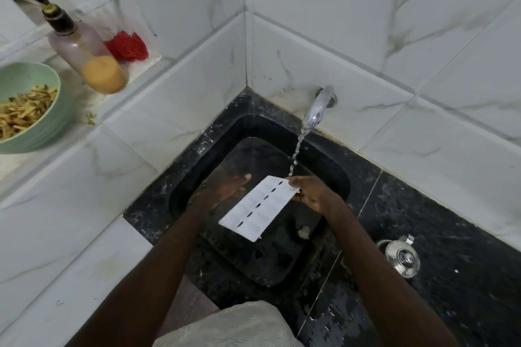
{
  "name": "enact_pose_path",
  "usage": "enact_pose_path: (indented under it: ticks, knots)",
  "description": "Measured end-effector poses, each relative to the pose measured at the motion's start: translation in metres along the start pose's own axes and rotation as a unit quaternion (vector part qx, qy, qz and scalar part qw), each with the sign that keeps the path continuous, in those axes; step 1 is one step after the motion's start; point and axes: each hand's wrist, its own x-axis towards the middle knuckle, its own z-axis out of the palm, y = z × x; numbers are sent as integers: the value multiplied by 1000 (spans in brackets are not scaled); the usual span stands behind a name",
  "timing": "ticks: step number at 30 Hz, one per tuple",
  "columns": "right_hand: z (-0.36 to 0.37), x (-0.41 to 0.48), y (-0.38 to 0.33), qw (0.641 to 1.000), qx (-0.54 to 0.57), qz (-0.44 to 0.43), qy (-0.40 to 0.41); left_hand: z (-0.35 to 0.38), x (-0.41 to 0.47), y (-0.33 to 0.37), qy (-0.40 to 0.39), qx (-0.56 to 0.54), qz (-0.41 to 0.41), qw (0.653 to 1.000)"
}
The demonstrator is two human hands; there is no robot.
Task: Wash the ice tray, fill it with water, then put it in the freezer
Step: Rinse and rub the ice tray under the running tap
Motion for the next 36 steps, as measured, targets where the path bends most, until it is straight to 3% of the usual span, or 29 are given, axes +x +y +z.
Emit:
enact_pose_path:
  ticks: [3, 5, 7, 10, 13, 19, 25, 28, 33, 36]
  knots:
    - [3, -4, -3, 1000, -4, -22, -10, 14, -13, 6, -155, -113, -91, 977]
    - [6, -1, -1, 998, -30, -46, 18, 23, -15, 5, -189, -120, -100, 969]
    - [6, 7, 0, 979, -153, -94, 94, 35, -9, -2, -163, -156, -69, 972]
    - [10, 11, 4, 894, -371, -169, 187, 54, -3, -11, -102, -252, -41, 961]
    - [21, -1, 10, 850, -414, -250, 208, 73, -5, -12, -37, -322, -34, 945]
    - [26, -11, 21, 752, -539, -313, 214, 91, -7, -14, 37, -371, -27, 928]
    - [39, -20, 16, 804, -516, -243, 170, 102, -5, -11, 40, -377, 34, 925]
    - [39, -22, 21, 799, -534, -251, 122, 103, -1, -12, 66, -362, 33, 929]
    - [24, -22, 15, 799, -517, -245, 183, 112, -4, -19, 7, -373, 41, 927]
    - [25, -24, 14, 812, -514, -236, 143, 119, -7, -16, -6, -380, 53, 924]
